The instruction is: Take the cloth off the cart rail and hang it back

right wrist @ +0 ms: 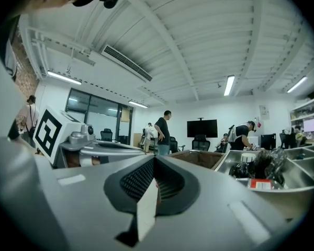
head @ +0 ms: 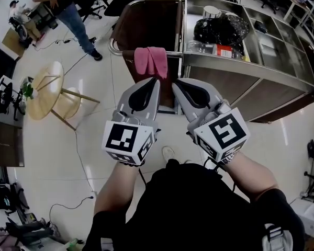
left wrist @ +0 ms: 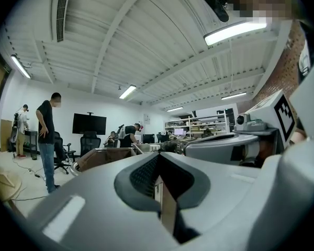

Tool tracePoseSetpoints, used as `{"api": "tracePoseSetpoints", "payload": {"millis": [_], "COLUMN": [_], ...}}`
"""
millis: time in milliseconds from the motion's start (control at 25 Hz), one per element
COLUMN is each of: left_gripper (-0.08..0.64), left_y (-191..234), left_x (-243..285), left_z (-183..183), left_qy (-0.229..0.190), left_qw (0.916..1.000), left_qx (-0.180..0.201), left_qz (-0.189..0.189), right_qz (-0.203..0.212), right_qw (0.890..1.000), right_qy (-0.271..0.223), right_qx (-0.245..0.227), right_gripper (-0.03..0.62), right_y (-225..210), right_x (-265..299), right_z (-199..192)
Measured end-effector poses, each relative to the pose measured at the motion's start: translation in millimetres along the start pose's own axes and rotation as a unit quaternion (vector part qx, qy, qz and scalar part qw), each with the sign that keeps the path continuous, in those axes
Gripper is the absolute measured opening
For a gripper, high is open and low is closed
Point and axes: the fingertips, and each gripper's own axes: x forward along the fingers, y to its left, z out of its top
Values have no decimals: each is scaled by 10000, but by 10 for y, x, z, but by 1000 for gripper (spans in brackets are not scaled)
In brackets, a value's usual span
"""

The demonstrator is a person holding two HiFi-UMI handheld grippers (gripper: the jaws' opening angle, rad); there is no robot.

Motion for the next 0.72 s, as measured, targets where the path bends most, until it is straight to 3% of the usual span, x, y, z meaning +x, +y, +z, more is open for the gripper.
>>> {"api": "tracePoseSetpoints", "payload": {"millis": [400, 560, 720], "left_gripper": [3, 3, 3], "left_y": [-535, -677, -979], "left_x": [-426, -494, -672], "left_z": [-4, -1, -19], "left_qy": [34, -56, -123], "left_qw": [9993, 9990, 9988], "left_qx": [233, 308, 429], "left_qz": [275, 310, 224], "right_qz": [229, 190, 130], "right_qw": [9995, 9996, 9998], "right_qy": [-201, 215, 122], "right_qx": [-131, 38, 28], "right_gripper": [0, 0, 0], "right_y": [352, 439, 600], "right_x": [-541, -734, -1029], "right_z": [21, -78, -138]}}
